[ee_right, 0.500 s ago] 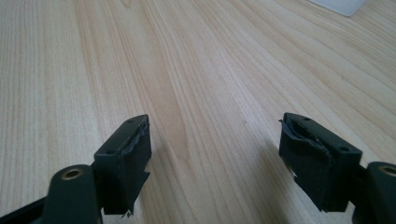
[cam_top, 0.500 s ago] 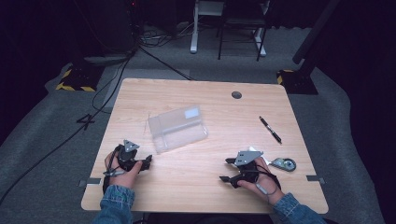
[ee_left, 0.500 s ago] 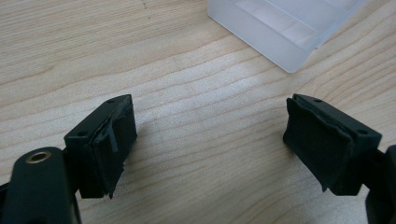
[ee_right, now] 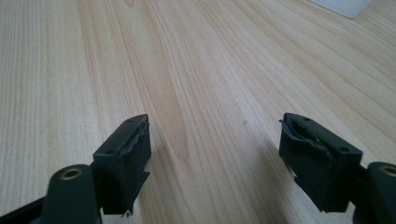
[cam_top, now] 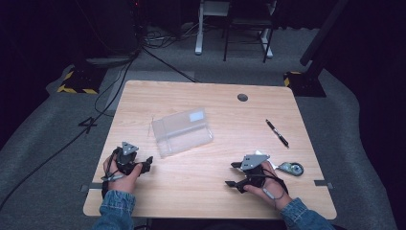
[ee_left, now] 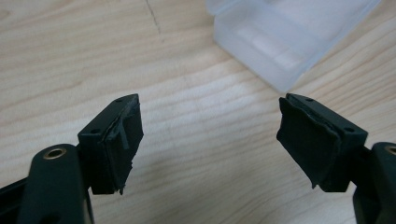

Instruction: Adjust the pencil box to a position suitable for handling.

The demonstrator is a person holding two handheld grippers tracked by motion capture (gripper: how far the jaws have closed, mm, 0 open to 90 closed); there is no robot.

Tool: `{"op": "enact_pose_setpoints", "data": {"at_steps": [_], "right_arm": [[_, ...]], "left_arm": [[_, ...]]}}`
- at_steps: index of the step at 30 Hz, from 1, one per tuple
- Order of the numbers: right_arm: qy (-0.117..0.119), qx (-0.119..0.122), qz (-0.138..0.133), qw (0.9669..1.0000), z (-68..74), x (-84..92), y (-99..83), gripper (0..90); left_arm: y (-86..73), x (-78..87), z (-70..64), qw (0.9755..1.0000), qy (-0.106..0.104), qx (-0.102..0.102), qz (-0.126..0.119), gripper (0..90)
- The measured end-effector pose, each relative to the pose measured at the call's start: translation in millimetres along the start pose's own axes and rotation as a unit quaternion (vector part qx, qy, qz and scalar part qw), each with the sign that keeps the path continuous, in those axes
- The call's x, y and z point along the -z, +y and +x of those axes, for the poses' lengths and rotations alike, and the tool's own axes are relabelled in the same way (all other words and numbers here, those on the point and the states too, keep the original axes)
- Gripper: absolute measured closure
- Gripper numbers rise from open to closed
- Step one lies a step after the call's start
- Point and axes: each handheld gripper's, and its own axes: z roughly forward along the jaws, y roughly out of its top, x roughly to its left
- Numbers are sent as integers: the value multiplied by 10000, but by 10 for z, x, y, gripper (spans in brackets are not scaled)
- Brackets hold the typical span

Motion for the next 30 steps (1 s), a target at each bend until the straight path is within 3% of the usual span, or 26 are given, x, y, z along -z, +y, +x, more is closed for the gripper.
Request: {"op": "enact_pose_setpoints", "data": {"at_steps": [4, 7, 8, 14, 20, 23, 26, 30], "right_arm": [[4, 7, -2, 10000, 1, 1, -1, 250], [9, 17, -2, 10000, 1, 3, -3, 250], [10, 17, -5, 10000, 3, 4, -5, 250], [20, 48, -6, 10000, 5, 12, -13, 250], [13, 1, 2, 10000, -10, -2, 1, 250], [-1, 3, -5, 10000, -10, -7, 3, 249], [-3, 2, -1, 10000, -10, -7, 3, 249], [-6, 1, -4, 10000, -10, -7, 3, 249]], "left_arm": [[88, 20, -66, 9998, -83, -141, -77, 221], [138, 59, -115, 9991, -194, -187, -333, 218], [170, 89, -152, 9980, -198, -91, -589, 209], [243, 114, -149, 9950, -240, 118, -965, 216], [343, -40, -72, 9974, -61, 13, -712, 239], [385, -137, -59, 9979, -129, -7, -638, 244], [385, -245, -62, 9989, -197, -102, -411, 243], [401, -392, -85, 9991, -396, -77, -124, 244]]}}
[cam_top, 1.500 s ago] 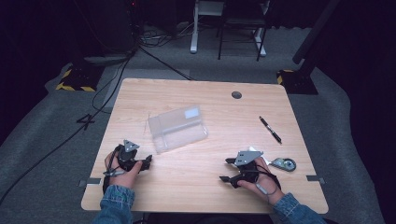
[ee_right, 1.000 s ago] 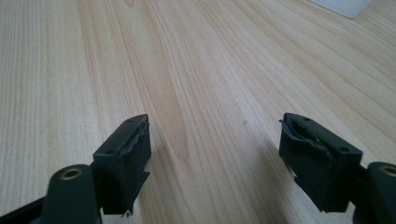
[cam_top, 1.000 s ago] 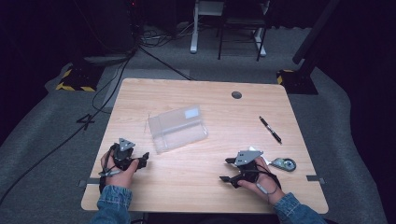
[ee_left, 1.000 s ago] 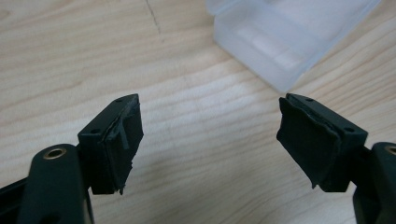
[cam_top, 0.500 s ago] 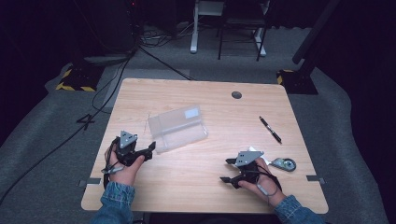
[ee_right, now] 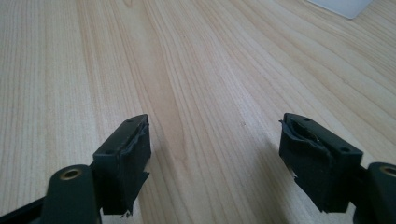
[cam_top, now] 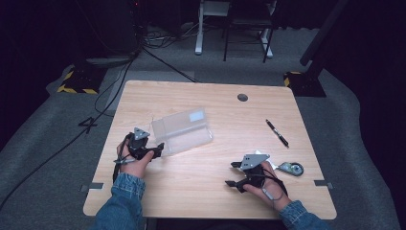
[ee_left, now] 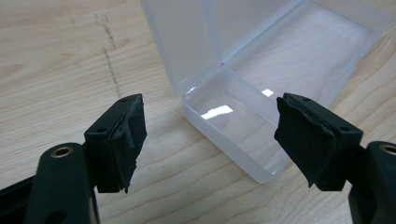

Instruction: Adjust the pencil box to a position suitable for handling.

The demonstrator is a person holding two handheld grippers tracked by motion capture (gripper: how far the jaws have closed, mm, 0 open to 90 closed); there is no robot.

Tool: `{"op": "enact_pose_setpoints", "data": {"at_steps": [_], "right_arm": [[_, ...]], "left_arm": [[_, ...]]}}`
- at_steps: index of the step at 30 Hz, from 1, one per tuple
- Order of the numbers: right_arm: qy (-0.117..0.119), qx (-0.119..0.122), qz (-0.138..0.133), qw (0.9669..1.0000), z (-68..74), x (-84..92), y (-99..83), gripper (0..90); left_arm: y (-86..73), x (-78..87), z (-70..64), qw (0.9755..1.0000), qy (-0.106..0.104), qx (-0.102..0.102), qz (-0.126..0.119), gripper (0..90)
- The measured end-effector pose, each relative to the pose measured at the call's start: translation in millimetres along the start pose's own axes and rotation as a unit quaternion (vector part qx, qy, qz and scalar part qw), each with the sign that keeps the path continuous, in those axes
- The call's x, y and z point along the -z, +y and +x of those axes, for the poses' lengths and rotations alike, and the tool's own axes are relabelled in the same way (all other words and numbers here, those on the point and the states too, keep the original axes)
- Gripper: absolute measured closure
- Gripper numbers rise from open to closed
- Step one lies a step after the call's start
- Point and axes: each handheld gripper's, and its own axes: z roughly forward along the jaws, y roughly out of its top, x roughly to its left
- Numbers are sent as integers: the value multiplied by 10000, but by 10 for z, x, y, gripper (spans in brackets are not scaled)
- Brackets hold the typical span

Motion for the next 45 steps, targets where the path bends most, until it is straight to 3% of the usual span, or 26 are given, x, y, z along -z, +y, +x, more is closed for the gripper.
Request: {"op": "enact_pose_setpoints", "data": {"at_steps": [2, 7, 13, 18, 27, 28, 30, 32, 34, 37, 45], "right_arm": [[-4, 3, 2, 10000, 1, 0, 0, 249], [-11, -2, 1, 10000, 2, 1, -1, 249], [-12, 0, 6, 10000, 3, 2, -1, 250], [-12, -6, 8, 10000, 2, 3, -1, 250], [-14, -51, 13, 10000, 5, 9, -4, 251], [22, -155, -14, 9999, 1, 17, -9, 251], [215, -693, -11, 9974, -14, 78, -3, 288], [68, -773, -265, 9966, -32, 248, 60, 285], [-18, -728, -309, 9969, -39, 322, 93, 291], [-372, -567, -383, 9970, -79, 556, 163, 288], [-747, -641, -530, 9937, -179, 875, 160, 287]], "left_arm": [[14, -46, -12, 10000, -22, 13, -42, 246], [33, -158, -27, 9994, 13, -176, 292, 247], [24, -210, -43, 9991, -52, -181, 378, 269], [3, -243, -52, 9979, -102, -309, 562, 282], [-14, -258, -55, 9973, -177, -503, 512, 290], [-17, -260, -55, 9973, -195, -514, 492, 290], [-21, -266, -55, 9973, -209, -547, 444, 295], [-24, -262, -63, 9970, -240, -588, 439, 313], [-24, -263, -68, 9970, -231, -595, 435, 312], [-26, -262, -89, 9965, -298, -640, 448, 312], [-23, -265, -167, 9946, -427, -807, 487, 313]]}}
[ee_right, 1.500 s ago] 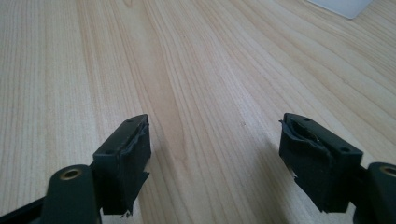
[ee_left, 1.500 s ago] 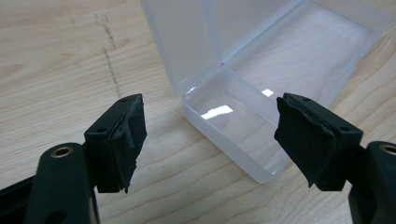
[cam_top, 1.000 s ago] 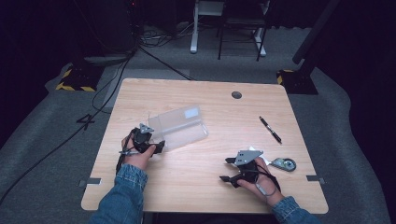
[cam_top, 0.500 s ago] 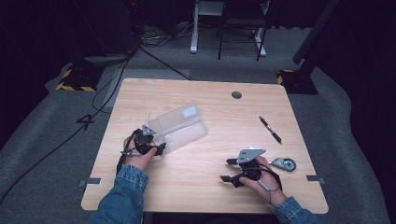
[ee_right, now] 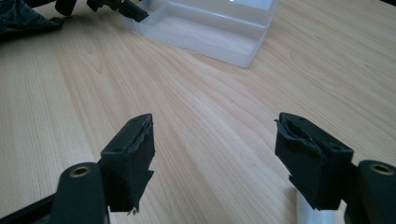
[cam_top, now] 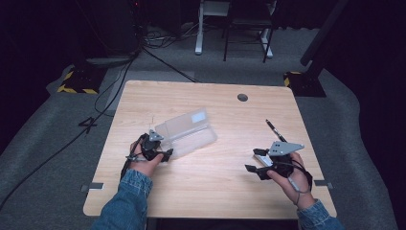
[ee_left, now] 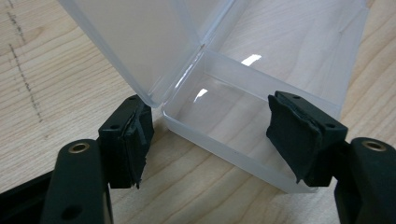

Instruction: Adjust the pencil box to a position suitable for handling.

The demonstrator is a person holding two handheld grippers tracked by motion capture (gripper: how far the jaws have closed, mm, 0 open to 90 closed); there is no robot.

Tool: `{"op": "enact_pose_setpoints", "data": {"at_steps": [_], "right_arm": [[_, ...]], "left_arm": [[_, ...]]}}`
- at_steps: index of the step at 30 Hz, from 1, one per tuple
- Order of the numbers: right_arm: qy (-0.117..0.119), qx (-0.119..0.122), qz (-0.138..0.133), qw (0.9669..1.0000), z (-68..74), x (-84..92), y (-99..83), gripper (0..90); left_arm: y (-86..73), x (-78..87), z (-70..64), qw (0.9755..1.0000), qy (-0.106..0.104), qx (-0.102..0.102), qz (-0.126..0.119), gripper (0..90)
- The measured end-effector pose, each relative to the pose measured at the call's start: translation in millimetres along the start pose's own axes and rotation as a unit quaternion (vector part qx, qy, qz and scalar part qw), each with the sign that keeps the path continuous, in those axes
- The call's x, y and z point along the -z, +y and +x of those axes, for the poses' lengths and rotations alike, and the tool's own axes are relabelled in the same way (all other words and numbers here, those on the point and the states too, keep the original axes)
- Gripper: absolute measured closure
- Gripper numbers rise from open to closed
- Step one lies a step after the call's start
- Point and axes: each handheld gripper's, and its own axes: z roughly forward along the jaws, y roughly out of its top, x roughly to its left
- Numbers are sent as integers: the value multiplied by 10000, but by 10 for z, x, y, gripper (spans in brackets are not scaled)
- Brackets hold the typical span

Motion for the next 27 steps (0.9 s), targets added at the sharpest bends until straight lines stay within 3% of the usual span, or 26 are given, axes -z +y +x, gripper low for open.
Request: {"op": "enact_pose_setpoints", "data": {"at_steps": [5, 10, 14, 19, 24, 27], "right_arm": [[-81, -27, 40, 10000, -43, 49, -8, 284], [-165, 6, 39, 9999, -63, 89, 8, 279], [-292, 34, 30, 9996, -92, 156, 15, 276], [-409, -28, 18, 9992, -150, 232, -1, 275], [-517, -85, 29, 9986, -199, 293, -7, 274], [-524, -89, 45, 9986, -209, 295, -13, 273]], "left_arm": [[3, -14, -47, 9999, -107, -124, -32, 313], [4, -33, -122, 9985, -383, -386, -64, 313], [20, -65, -205, 9960, -609, -636, -116, 313], [18, -72, -250, 9942, -742, -770, -135, 314], [13, -68, -284, 9899, -991, -1012, -105, 313], [14, -71, -304, 9888, -1049, -1055, -117, 314]]}}
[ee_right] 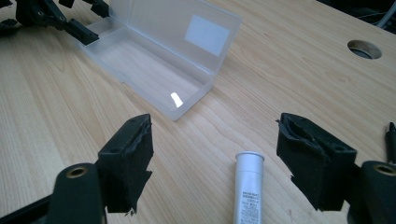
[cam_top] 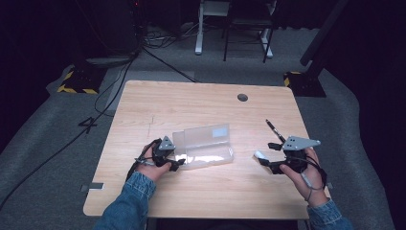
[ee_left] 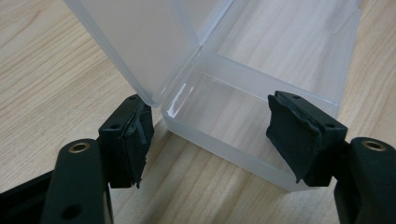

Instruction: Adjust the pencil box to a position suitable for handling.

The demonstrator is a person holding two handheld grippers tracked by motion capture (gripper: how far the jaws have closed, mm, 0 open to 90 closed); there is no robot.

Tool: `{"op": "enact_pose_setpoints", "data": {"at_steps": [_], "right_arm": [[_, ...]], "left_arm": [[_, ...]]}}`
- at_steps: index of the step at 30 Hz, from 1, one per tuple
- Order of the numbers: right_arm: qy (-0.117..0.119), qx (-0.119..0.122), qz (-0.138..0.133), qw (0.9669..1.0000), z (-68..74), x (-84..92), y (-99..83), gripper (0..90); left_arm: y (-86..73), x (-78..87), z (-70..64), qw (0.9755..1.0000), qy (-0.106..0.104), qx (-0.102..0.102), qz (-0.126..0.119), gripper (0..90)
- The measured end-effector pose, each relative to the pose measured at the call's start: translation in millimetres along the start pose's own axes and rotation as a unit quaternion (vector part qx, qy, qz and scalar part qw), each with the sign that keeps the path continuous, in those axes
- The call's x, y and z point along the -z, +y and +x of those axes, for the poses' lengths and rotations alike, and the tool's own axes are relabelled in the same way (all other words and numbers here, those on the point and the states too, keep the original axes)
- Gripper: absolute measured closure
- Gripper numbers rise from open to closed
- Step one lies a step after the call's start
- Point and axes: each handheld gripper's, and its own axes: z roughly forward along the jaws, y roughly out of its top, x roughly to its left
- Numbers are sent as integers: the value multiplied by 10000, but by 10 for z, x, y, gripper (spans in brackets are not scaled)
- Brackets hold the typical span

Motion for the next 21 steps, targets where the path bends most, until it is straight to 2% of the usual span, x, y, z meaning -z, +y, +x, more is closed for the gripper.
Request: {"op": "enact_pose_setpoints", "data": {"at_steps": [7, 12, 18, 21], "right_arm": [[-62, 5, 92, 9999, -28, -3, -14, 273], [-106, 4, 115, 9999, -52, 11, -20, 272], [-105, 11, 162, 9998, -59, 5, -25, 272], [-110, 12, 161, 9998, -60, 5, -20, 271]], "left_arm": [[21, -21, -69, 9995, -223, -242, 23, 314], [47, -47, -161, 9978, -461, -467, 56, 314], [67, -76, -263, 9945, -761, -721, 49, 314], [80, -90, -320, 9914, -936, -910, 65, 314]]}}
